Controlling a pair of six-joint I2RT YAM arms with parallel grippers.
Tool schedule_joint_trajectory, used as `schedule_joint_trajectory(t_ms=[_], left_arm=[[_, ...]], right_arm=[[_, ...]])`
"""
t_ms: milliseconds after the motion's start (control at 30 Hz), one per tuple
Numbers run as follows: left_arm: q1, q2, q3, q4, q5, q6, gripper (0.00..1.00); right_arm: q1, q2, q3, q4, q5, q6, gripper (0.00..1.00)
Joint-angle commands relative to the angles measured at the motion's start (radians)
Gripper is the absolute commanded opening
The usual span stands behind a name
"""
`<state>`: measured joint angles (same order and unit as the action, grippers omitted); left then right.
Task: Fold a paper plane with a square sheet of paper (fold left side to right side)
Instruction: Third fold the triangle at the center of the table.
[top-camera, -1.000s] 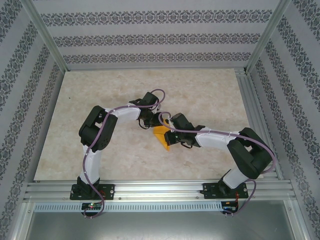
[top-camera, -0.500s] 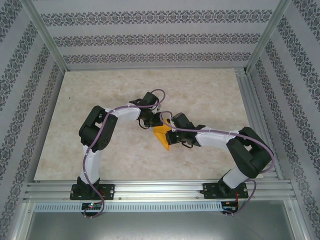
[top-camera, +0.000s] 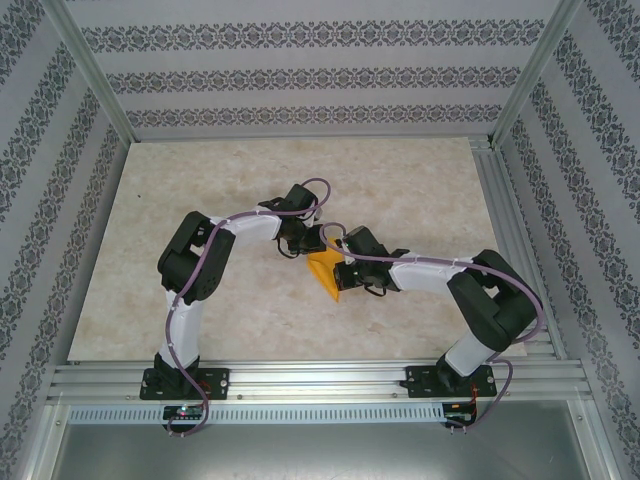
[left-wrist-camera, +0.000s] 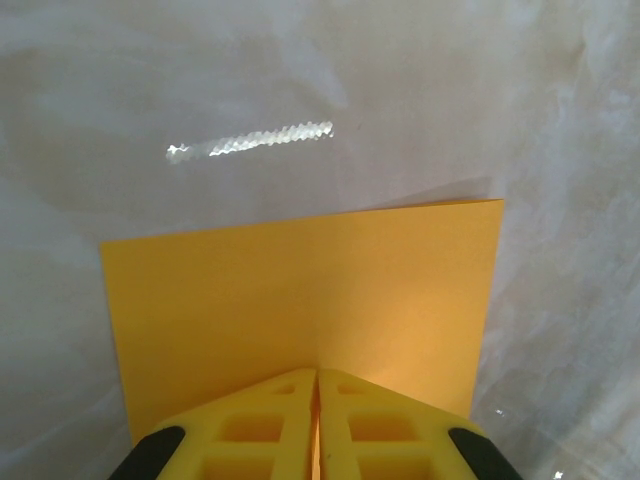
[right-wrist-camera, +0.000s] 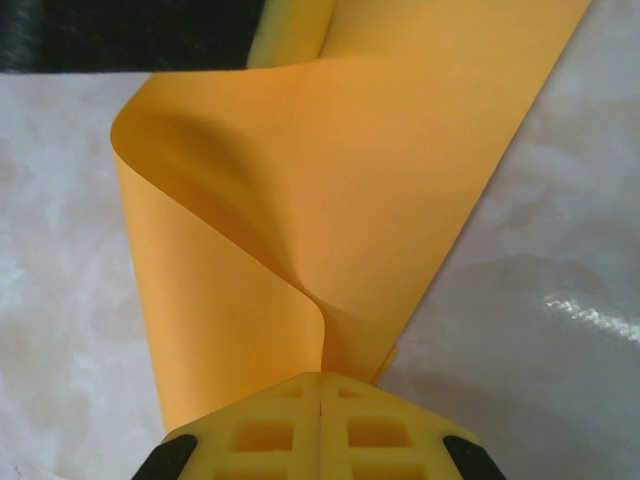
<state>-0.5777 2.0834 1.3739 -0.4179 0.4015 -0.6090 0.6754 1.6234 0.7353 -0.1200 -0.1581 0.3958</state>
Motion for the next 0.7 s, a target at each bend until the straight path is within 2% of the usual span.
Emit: schedule_joint_trajectory(t_ms=[0,667], left_arm=[[-0.025,0.049,-0.007,-0.036,-0.026,0.016,0.11],[-0.027,0.048,-0.01,-0.033,-0.024,0.016,0.11]], right_arm=[[-0.011,0.018,0.03,0.0,0.016,0.012,0.0],[-0.012,0.026,0.022,-0.023,0.031,0.014,0.0]])
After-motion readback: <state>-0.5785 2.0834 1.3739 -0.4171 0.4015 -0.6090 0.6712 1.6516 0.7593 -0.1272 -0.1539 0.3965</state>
